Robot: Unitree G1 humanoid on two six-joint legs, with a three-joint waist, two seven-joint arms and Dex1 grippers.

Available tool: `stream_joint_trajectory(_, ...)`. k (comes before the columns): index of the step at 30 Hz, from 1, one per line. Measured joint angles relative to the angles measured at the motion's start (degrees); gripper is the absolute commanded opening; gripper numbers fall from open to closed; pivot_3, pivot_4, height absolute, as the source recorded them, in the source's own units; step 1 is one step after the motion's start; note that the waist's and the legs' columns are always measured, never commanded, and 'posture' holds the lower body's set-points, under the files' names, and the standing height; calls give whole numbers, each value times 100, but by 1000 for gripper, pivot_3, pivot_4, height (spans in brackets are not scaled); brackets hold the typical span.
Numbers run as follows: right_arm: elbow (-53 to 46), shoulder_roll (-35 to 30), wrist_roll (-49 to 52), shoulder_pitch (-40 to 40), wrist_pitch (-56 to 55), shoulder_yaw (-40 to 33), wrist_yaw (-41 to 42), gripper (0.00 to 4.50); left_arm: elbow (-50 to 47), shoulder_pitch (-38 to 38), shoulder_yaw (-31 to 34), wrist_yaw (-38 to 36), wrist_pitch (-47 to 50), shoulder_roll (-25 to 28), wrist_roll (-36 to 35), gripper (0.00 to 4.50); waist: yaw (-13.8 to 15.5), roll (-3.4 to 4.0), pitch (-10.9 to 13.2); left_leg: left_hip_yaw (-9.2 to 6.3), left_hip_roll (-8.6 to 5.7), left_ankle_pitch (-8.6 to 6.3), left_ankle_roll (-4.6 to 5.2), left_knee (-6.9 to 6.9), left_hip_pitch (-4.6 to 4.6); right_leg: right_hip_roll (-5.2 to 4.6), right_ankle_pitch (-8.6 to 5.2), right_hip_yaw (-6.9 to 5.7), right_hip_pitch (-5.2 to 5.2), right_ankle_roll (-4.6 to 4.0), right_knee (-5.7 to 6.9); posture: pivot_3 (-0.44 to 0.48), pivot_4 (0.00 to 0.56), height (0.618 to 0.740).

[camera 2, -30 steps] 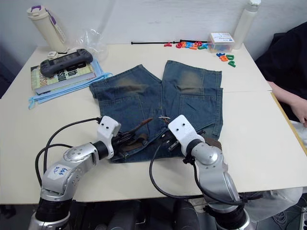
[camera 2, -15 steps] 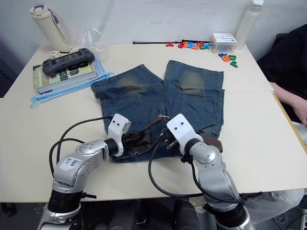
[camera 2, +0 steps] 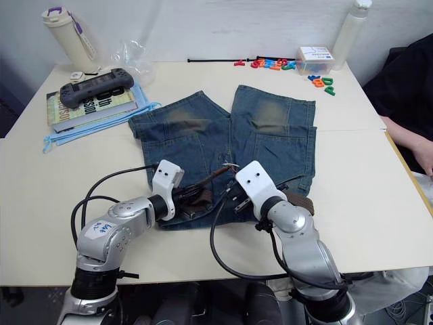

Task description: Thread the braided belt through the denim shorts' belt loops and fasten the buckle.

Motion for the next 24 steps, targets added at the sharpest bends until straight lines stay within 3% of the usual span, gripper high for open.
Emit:
stream_joint_trajectory(9, 0, -5, 133, -111, 278, 136, -274, 19, -215, 39, 45, 299, 269, -291, -2, 0, 4, 0, 0, 2, 0, 0, 0, -2, -10, 0, 0, 2, -11, 0, 0, 0, 150, 717)
stream_joint_trajectory(24, -20, -1052, 280, -480, 117, 891, -280, 19, 326, -361, -398, 360, -87, -536, 140, 0, 85, -1, 0, 3, -3, 0, 3, 2, -23, -5, 0, 0, -21, 0, -3, 0, 150, 717)
